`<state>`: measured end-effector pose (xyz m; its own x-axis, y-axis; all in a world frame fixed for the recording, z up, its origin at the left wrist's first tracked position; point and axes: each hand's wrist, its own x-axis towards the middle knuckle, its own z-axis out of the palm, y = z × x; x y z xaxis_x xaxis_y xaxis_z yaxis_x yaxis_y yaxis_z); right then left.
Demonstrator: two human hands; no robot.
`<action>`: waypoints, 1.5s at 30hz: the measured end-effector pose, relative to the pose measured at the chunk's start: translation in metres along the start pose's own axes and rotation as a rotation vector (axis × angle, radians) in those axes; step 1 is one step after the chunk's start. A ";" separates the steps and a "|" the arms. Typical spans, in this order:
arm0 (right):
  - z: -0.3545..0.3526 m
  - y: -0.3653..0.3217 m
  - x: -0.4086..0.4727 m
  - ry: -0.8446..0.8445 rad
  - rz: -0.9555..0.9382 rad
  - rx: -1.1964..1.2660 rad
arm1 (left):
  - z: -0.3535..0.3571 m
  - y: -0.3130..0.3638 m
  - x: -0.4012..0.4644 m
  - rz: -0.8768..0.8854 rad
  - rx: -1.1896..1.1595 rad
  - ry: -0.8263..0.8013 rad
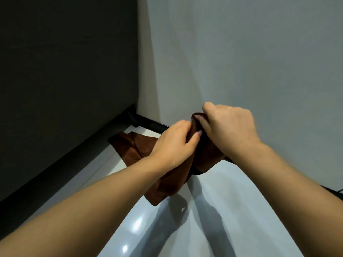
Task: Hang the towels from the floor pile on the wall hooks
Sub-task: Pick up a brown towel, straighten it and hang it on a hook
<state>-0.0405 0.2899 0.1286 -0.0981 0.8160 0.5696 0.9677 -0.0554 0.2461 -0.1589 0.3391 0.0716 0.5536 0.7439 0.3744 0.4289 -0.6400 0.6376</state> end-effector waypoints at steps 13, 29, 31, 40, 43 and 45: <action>-0.004 0.010 -0.014 -0.145 0.091 0.000 | -0.012 -0.037 -0.008 -0.084 0.177 -0.052; 0.020 -0.012 -0.028 -0.217 0.119 0.263 | -0.014 -0.026 0.001 -0.197 -0.109 0.138; 0.025 -0.012 -0.037 -0.273 0.178 0.360 | -0.020 -0.023 0.003 -0.234 -0.120 0.195; 0.057 -0.037 -0.046 -0.354 0.667 1.204 | -0.026 -0.009 0.006 -0.200 -0.241 0.248; 0.056 -0.038 -0.038 -0.236 0.907 1.370 | -0.027 -0.010 0.010 -0.238 -0.307 0.273; 0.058 -0.033 -0.033 -0.122 1.032 1.417 | -0.029 -0.018 0.010 -0.273 -0.317 0.274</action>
<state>-0.0555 0.2985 0.0565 0.5829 0.8118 -0.0342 0.0621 -0.0865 -0.9943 -0.1818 0.3639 0.0830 0.2251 0.9267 0.3010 0.2705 -0.3562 0.8944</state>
